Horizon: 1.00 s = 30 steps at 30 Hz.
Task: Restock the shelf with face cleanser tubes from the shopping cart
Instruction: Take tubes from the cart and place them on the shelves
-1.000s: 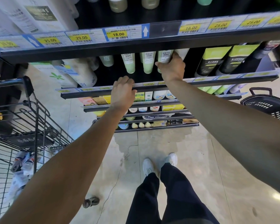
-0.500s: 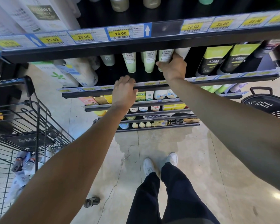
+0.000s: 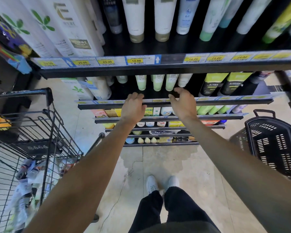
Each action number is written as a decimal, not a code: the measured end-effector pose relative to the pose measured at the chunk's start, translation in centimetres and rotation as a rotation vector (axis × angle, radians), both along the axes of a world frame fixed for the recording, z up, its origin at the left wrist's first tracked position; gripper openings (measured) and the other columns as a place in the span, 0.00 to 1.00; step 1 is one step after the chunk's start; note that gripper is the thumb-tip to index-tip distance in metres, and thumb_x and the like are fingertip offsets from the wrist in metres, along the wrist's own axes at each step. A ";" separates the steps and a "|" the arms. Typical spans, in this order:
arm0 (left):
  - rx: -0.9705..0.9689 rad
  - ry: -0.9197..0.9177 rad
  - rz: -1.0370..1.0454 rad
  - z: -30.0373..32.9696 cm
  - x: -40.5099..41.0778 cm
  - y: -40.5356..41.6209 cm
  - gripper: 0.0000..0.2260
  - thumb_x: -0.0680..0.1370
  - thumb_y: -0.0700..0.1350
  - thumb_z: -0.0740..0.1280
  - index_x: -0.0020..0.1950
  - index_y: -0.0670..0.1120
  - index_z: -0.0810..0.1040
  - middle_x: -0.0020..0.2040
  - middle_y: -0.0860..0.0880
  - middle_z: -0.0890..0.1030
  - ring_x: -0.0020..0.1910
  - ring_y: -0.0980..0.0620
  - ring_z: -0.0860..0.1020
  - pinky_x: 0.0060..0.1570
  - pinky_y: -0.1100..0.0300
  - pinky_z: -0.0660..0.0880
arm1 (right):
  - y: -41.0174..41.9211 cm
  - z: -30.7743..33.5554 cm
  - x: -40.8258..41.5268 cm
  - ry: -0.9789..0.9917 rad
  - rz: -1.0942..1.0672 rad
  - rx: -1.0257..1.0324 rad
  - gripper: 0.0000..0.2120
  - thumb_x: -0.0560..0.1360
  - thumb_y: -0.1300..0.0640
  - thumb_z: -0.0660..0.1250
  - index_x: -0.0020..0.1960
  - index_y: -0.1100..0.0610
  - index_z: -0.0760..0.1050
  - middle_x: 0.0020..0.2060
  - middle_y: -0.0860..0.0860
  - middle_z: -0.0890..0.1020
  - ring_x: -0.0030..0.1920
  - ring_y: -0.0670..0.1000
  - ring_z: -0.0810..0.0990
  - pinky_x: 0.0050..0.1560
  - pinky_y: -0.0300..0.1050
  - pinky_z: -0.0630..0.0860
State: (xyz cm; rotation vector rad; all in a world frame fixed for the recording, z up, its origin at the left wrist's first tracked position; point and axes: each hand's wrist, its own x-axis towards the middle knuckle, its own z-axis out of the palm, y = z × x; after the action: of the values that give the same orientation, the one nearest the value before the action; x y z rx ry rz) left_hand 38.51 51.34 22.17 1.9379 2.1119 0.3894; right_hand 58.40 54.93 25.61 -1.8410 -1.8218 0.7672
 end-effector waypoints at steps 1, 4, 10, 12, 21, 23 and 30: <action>0.021 -0.009 0.018 0.7 0.0 -0.9 0.19 0.80 0.45 0.70 0.70 0.41 0.75 0.63 0.42 0.78 0.63 0.41 0.74 0.64 0.47 0.73 | -1.1 0.3 0.2 -0.047 0.050 0.012 0.20 0.83 0.49 0.65 0.71 0.57 0.75 0.66 0.56 0.80 0.63 0.58 0.80 0.62 0.51 0.78; 0.077 0.006 0.072 2.8 0.3 -4.3 0.19 0.82 0.48 0.67 0.70 0.43 0.75 0.63 0.42 0.78 0.63 0.40 0.75 0.64 0.45 0.72 | -4.6 1.4 0.7 -0.167 0.211 0.091 0.20 0.83 0.47 0.63 0.70 0.57 0.76 0.66 0.56 0.79 0.66 0.58 0.77 0.65 0.53 0.77; 0.159 0.059 0.248 5.9 0.1 -12.4 0.19 0.80 0.54 0.62 0.66 0.46 0.78 0.61 0.43 0.79 0.60 0.37 0.77 0.58 0.42 0.74 | -11.1 3.5 0.2 -0.291 0.487 0.284 0.20 0.82 0.48 0.66 0.69 0.58 0.78 0.65 0.57 0.80 0.66 0.60 0.77 0.68 0.62 0.73; 0.197 0.041 0.330 6.9 0.2 -15.5 0.20 0.80 0.55 0.59 0.64 0.47 0.79 0.60 0.44 0.80 0.59 0.39 0.78 0.57 0.43 0.75 | -13.2 4.3 -0.4 -0.279 0.556 0.315 0.19 0.81 0.49 0.67 0.68 0.57 0.78 0.64 0.56 0.81 0.66 0.60 0.77 0.69 0.64 0.72; 0.209 0.127 0.685 7.2 0.5 -30.8 0.16 0.81 0.56 0.60 0.63 0.50 0.77 0.55 0.48 0.79 0.54 0.41 0.78 0.53 0.45 0.76 | -20.9 6.5 -4.4 -0.141 0.908 0.237 0.21 0.84 0.48 0.63 0.75 0.54 0.73 0.74 0.54 0.74 0.77 0.58 0.66 0.79 0.55 0.58; 0.143 0.146 0.780 7.2 0.7 -33.9 0.17 0.81 0.56 0.61 0.65 0.50 0.78 0.60 0.46 0.80 0.58 0.39 0.78 0.58 0.43 0.76 | -22.5 6.2 -5.5 -0.109 0.981 0.236 0.21 0.83 0.49 0.65 0.73 0.54 0.75 0.72 0.54 0.76 0.76 0.57 0.68 0.78 0.55 0.61; -0.011 0.094 1.052 7.2 1.1 -43.5 0.22 0.82 0.60 0.55 0.66 0.49 0.78 0.64 0.42 0.79 0.62 0.37 0.76 0.62 0.43 0.73 | -28.5 4.8 -10.2 -0.068 1.219 0.211 0.21 0.83 0.47 0.65 0.72 0.54 0.76 0.71 0.54 0.77 0.73 0.57 0.70 0.75 0.58 0.67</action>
State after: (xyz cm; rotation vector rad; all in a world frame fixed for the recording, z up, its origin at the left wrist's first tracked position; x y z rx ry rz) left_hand 39.59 7.80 29.41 0.6731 3.0127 0.4491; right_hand 48.18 26.48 30.45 -0.4606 -2.8690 0.7972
